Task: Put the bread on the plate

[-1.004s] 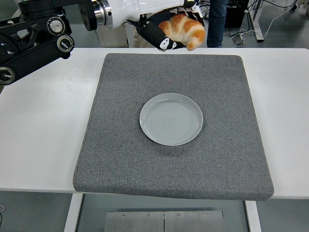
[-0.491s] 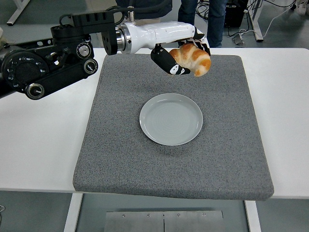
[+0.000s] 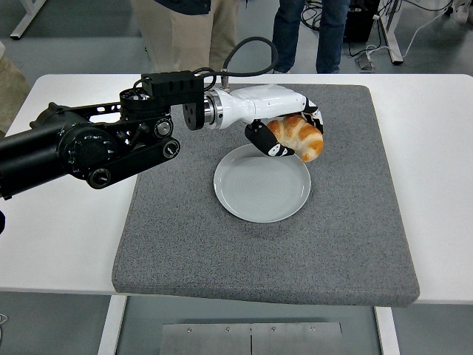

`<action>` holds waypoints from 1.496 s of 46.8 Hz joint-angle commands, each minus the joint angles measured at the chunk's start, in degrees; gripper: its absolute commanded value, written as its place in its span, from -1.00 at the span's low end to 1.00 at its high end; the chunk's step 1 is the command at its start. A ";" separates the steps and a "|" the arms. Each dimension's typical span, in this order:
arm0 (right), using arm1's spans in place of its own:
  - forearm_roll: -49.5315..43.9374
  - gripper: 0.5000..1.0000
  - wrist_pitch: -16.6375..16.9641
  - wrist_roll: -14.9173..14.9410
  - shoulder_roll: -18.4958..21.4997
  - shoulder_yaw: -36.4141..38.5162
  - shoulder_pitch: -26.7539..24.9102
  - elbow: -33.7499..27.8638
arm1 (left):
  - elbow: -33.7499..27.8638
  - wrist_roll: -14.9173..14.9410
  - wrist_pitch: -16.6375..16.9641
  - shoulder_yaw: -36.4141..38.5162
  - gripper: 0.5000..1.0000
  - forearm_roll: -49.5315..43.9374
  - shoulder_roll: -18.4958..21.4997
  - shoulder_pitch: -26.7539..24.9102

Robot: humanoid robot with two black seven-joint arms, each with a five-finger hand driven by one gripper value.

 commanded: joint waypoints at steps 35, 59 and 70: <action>0.00 1.00 0.00 0.00 0.00 0.00 0.00 -0.02 | 4.08 -0.09 4.00 7.16 -1.00 3.13 -2.72 4.03; 0.00 1.00 0.00 0.00 0.00 0.00 0.00 0.07 | 4.08 -0.09 6.72 7.24 -1.00 4.80 -1.58 7.01; 0.00 1.00 0.00 0.00 0.00 0.00 0.00 0.07 | 4.35 -0.09 7.16 7.24 -1.00 4.80 -1.58 7.89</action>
